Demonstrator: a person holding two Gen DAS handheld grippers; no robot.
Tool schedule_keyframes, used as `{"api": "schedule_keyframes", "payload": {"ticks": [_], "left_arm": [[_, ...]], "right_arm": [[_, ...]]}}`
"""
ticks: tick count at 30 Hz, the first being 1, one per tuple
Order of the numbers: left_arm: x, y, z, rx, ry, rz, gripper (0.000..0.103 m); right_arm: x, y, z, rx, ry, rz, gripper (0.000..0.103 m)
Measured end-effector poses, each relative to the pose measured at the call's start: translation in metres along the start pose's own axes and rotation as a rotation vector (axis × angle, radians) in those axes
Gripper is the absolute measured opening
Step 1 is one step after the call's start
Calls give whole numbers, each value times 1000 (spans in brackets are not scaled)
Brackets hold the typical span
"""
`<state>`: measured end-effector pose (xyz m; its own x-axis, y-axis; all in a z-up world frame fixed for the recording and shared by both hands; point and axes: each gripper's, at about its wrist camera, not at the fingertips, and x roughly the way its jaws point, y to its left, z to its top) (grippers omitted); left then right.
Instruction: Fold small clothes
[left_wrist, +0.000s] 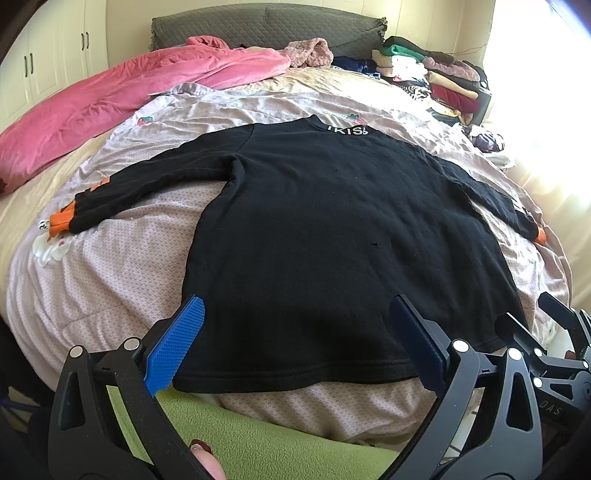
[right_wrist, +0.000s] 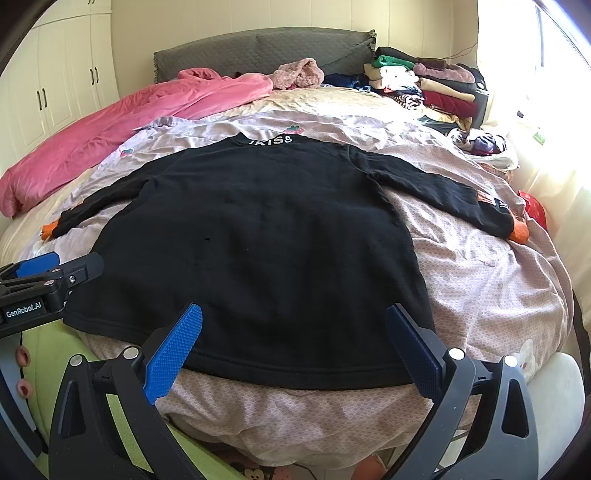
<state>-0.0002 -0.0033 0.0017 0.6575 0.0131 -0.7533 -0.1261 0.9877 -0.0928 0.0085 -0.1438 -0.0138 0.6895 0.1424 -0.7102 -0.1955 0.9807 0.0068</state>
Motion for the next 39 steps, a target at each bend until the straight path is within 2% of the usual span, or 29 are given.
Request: {"api": "schedule_keyframes", "payload": {"ticks": [16,27,39], "left_arm": [[3,-1,4,2,15,2,94],[17,-10,32,13,8,10,94],[40,-16,67,17,10,18,94]], "right_arm": [[0,-5,3,6,-13,-10,99],[7,-22,21,23,-34,-16,99],[28,-50,55,59,-27,-23,99]]}}
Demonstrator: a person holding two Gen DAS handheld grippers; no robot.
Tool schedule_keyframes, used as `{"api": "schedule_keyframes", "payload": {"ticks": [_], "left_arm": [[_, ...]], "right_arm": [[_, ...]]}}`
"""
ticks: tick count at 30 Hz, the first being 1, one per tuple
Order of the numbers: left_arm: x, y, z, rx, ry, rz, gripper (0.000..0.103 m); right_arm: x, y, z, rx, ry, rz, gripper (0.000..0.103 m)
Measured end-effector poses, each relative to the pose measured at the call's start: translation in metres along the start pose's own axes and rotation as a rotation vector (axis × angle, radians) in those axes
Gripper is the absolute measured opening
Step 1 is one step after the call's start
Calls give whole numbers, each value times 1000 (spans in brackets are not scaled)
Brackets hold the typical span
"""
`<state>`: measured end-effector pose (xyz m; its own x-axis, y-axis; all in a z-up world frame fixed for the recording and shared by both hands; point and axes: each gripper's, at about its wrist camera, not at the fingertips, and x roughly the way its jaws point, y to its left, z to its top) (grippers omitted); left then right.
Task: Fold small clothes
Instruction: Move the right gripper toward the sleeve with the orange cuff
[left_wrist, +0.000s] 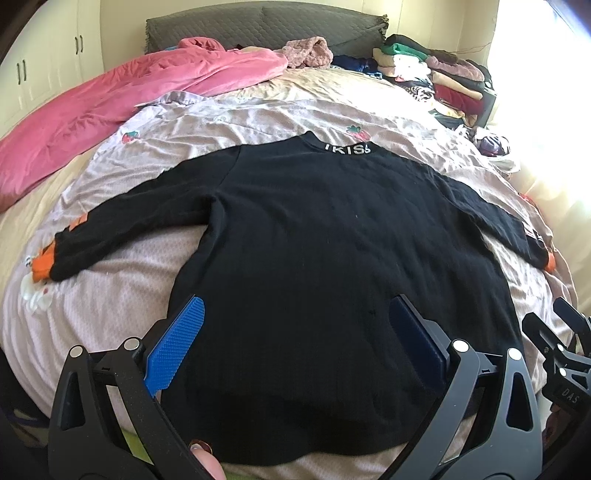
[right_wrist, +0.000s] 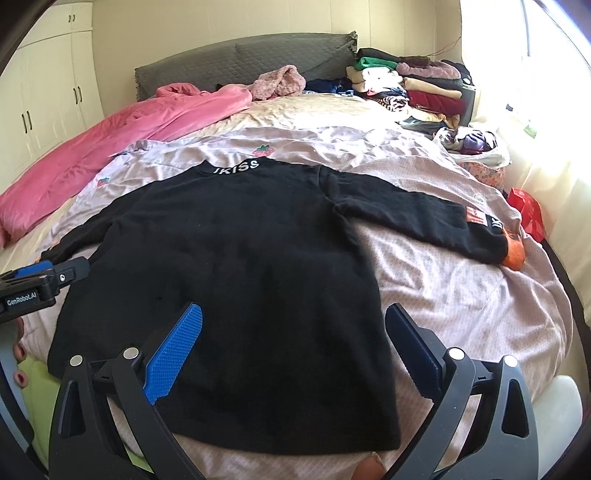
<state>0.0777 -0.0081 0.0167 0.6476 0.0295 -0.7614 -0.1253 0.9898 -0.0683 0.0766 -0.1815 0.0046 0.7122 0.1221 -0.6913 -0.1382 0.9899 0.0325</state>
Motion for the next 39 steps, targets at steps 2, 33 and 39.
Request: {"api": "schedule_keyframes", "payload": {"ticks": [2,33,39], "left_arm": [[4,-1,7,6,0,6,94],[62,-39,115,84,9,-20,94],[84,-45,134,81,28,-25,94]], "right_arm": [[3,-3,5,1,-2,-5,99],[66,-125,88,203,-8,-114,99],[86,-153,99,260,39,-136,99]]}}
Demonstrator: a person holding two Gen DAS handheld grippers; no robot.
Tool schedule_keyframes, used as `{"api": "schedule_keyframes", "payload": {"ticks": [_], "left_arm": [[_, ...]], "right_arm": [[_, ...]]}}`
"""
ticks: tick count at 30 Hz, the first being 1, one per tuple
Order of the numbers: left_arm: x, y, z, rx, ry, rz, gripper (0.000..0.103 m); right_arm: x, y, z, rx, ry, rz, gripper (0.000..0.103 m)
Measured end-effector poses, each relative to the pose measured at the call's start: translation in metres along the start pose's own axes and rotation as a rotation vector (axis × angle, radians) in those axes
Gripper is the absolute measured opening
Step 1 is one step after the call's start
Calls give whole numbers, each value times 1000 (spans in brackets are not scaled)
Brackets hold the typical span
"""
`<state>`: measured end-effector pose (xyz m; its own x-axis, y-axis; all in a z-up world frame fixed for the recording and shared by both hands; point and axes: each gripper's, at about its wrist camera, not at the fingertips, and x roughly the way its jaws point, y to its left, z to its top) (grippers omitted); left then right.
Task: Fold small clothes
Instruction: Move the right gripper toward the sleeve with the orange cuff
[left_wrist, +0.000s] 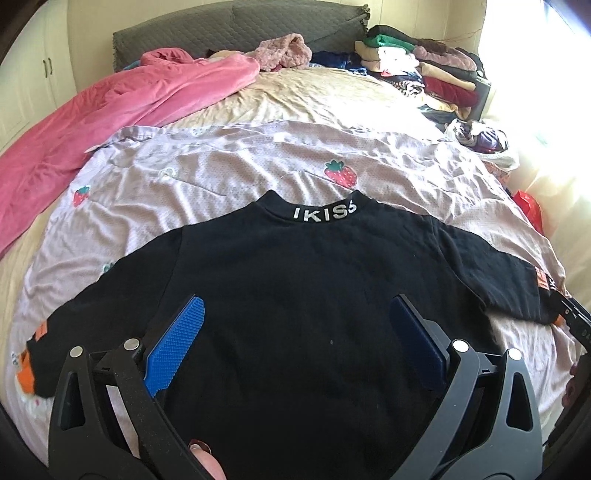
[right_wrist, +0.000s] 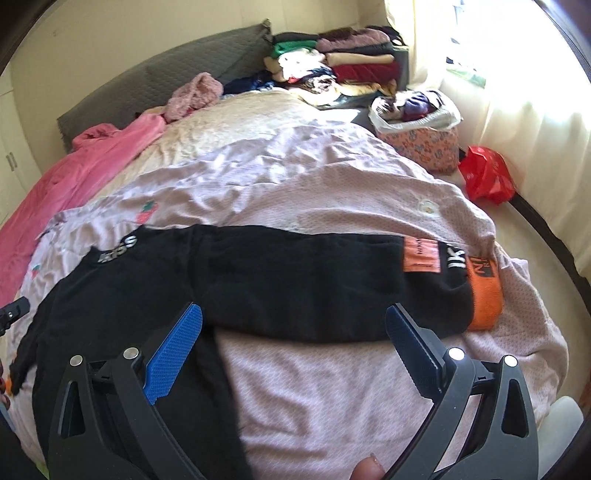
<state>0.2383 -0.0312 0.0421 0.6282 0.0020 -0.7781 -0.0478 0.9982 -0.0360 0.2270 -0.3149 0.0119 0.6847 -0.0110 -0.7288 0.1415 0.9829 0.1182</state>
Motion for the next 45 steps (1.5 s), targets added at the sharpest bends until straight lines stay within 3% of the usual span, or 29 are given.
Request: {"api": "schedule_keyframes", "payload": {"ticks": [9,18,23,29,34,41,45], "left_arm": [[35,1,7,-31,10,52,94],[66,-21,-9,-37,69,-16,94],[83,-46,-20,23,86,-40,94],[105,-47,-37,32,136,-64,94],[106,-51,-44,88,124,-23,94],[106,-51,-52,120,109,-35,94],[107,-46,-53,98,100,-62,94]], "right_arm": [[26,-35,16,20,36,-129,99],[43,-72,16,62,79,-187,99],[45,-89,8,117,96,-160,99],[43,-105,0,179,82,-107,99],[38,-112,-3,174,78,-133,99],[31,-135,-6,189,77,-186,99],[35,-143,-6,218,98,-162,98]]}}
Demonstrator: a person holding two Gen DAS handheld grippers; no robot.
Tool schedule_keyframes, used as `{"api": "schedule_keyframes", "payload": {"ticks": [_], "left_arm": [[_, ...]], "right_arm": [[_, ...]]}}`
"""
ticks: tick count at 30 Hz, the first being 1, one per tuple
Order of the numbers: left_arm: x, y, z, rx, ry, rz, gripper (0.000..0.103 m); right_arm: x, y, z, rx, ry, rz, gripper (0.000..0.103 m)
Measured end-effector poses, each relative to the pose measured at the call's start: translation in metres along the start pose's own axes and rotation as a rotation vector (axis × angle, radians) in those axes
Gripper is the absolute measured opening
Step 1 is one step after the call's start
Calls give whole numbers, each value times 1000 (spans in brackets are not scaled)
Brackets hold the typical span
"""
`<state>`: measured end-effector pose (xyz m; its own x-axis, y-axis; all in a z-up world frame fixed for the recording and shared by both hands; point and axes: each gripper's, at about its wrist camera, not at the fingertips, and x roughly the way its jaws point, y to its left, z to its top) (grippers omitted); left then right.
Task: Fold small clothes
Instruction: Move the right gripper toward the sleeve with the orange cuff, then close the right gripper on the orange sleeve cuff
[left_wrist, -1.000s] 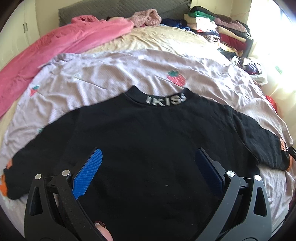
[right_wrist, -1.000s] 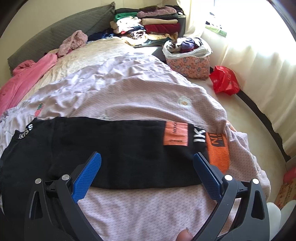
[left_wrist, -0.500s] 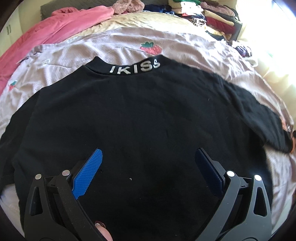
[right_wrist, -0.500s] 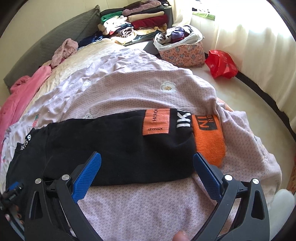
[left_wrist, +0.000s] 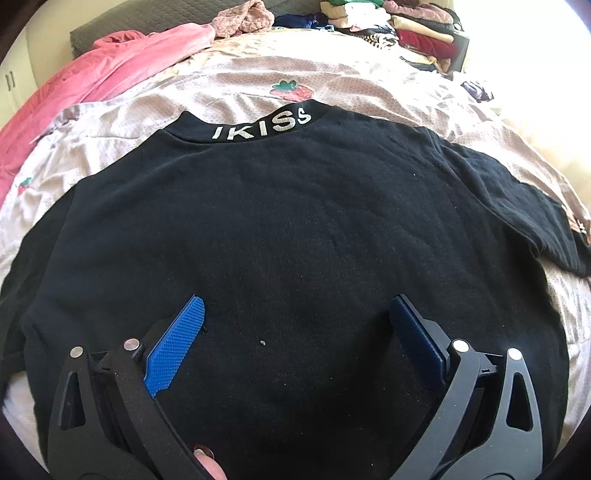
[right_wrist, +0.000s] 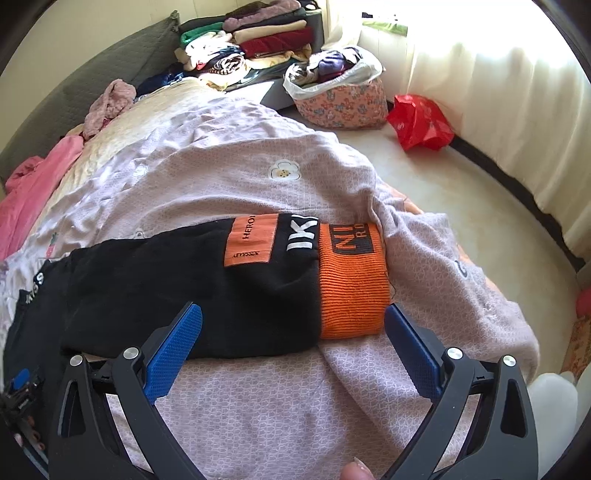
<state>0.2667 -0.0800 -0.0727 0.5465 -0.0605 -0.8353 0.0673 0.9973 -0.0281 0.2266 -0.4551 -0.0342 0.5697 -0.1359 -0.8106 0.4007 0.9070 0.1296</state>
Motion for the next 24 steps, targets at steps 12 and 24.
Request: {"api": "schedule_keyframes", "payload": {"ticks": [12,24], "left_arm": [[-15,16,-2,-54,-51,-88,93],[-29,17,-2,-38,-74,-111,93]], "right_arm": [[34,-43,12,129,58,-10,63],[6,-29,13,82,-16,64,18]]}}
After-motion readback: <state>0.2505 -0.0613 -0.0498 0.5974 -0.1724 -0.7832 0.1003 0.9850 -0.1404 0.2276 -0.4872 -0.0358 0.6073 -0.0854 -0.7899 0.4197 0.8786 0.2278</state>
